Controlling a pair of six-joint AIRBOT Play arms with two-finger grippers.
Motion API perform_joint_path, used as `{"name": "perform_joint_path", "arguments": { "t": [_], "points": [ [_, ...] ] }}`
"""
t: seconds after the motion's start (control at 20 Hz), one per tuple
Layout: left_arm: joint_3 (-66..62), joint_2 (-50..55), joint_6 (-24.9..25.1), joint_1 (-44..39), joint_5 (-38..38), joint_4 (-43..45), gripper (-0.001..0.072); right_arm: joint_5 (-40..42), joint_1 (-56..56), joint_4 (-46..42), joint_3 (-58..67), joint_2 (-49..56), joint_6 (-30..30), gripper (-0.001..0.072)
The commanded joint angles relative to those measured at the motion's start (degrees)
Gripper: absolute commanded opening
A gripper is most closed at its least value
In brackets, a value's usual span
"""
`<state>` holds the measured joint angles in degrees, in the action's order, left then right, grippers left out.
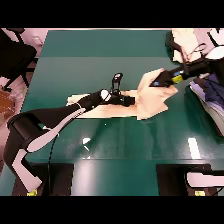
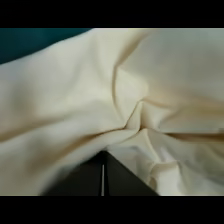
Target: Fold the shirts.
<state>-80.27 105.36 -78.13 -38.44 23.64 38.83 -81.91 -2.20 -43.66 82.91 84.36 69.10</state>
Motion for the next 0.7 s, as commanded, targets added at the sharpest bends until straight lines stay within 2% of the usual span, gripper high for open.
{"name": "perform_joint_path", "arguments": {
  "t": [0.0, 0.05, 0.15, 0.2, 0.25, 0.35, 0.45, 0.6, 0.65],
  "points": [
    [-3.56, -0.59, -1.77, 5.75, 8.74, 5.7, 0.002, 10.03, -9.57, 0.63, -0.02, -0.15, 5.46, 0.0027],
    [-5.38, -2.4, -6.58, 9.73, 13.94, 13.27, 0.0019, 13.03, -11.91, 0.66, 0.0, -0.13, 6.54, 0.0027],
    [-7.98, -8.59, -21.75, 18.34, 27.02, 35.74, 0.002, 17.99, -16.76, 0.66, 2.14, 1.33, 8.61, 0.0027],
    [-8.41, -12.35, -26.14, 22.16, 32.83, 45.75, 0.0021, 19.04, -18.91, 0.66, 4.7, 3.08, 9.53, 0.0027],
    [-8.39, -16.68, -27.12, 25.9, 36.79, 53.22, 0.0021, 20.06, -21.31, 0.63, 8.15, 5.51, 10.54, 0.0027],
    [-8.39, -24.55, -24.24, 31.63, 39.41, 58.23, 0.0021, 22.08, -26.32, 0.63, 16.02, 11.5, 12.66, 0.0027],
    [-8.39, -30.71, -22.01, 34.77, 39.39, 58.29, 0.0021, 22.99, -31.21, 0.61, 24.13, 18.69, 15.37, 0.0027],
    [-8.35, -36.06, -21.88, 35.6, 40.5, 58.05, 0.0021, 25.97, -38.21, 0.63, 32.13, 28.85, 19.61, 0.0029],
    [-8.35, -36.79, -21.88, 35.6, 40.83, 57.33, 0.0021, 26.45, -40.35, 0.92, 34.6, 32.26, 20.79, 0.0059]
  ]
}}
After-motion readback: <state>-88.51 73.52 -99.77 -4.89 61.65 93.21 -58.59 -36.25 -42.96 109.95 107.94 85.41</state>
